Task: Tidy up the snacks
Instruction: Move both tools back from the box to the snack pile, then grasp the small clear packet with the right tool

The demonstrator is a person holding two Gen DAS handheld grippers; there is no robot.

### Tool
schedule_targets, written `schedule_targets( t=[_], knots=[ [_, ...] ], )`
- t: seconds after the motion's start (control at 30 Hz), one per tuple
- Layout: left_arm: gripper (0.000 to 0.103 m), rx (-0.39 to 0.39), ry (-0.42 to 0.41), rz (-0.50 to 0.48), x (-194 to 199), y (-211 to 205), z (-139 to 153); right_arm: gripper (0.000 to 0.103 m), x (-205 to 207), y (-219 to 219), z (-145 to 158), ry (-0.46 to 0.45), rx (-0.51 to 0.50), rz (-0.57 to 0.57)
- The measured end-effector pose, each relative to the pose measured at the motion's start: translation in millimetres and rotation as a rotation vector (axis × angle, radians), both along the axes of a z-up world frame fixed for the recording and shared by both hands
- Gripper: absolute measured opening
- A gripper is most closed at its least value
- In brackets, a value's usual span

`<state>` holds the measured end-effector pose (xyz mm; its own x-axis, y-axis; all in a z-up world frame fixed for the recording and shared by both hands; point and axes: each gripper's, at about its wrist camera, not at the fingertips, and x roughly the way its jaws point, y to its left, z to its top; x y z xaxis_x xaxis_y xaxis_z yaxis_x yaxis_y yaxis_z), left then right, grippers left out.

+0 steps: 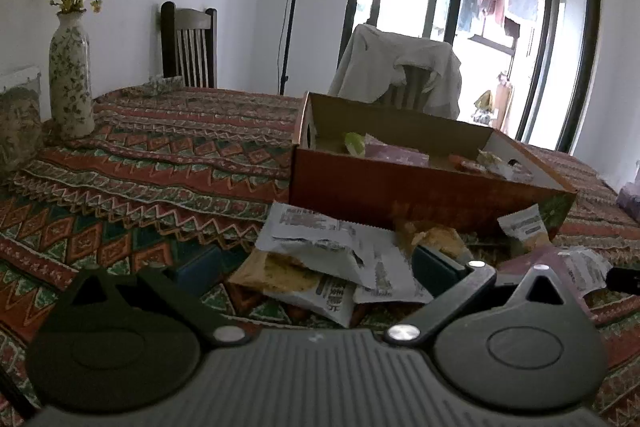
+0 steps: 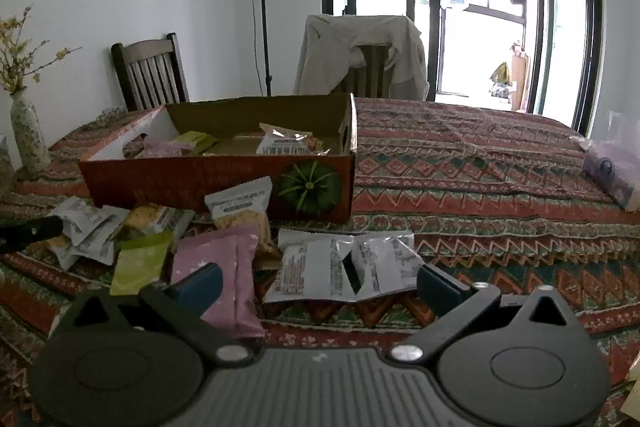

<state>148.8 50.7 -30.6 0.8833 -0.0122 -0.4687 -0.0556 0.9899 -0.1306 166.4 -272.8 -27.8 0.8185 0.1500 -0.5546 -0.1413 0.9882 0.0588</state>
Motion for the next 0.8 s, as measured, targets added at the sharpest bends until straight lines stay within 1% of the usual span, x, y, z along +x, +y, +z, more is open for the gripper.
schedule_targets(
  t=[0.27, 0.43, 0.47, 0.5, 0.53, 0.57, 0.6, 0.63, 0.8],
  knots=[
    [0.103, -0.021, 0.005, 0.006, -1, 2, -1, 0.103, 12, 13, -5, 0.019, -0.008, 0.029],
    [0.103, -0.031, 0.006, 0.012, 0, 4, -1, 0.102, 26, 10, -8, 0.014, -0.034, -0.022],
    [0.103, -0.032, 0.007, 0.012, 0, 4, -2, 0.095, 31, 8, -10, 0.020, -0.037, -0.019],
    [0.103, -0.033, 0.008, 0.012, 1, 5, -2, 0.080, 35, 8, -11, 0.028, -0.043, -0.022],
    [0.103, -0.032, 0.008, 0.014, 1, 5, -1, 0.073, 39, 8, -13, 0.036, -0.049, -0.022],
    [0.103, -0.031, 0.008, 0.016, 1, 5, -1, 0.060, 44, 9, -15, 0.045, -0.055, -0.020],
    [0.103, -0.031, 0.009, 0.016, 1, 5, -1, 0.054, 48, 9, -17, 0.053, -0.055, -0.015],
    [0.103, -0.032, 0.009, 0.017, 1, 5, -2, 0.052, 51, 10, -19, 0.057, -0.054, -0.009],
    [0.103, -0.032, 0.017, 0.024, 2, 5, -2, 0.051, 58, 15, -23, 0.069, -0.046, 0.017]
  ],
)
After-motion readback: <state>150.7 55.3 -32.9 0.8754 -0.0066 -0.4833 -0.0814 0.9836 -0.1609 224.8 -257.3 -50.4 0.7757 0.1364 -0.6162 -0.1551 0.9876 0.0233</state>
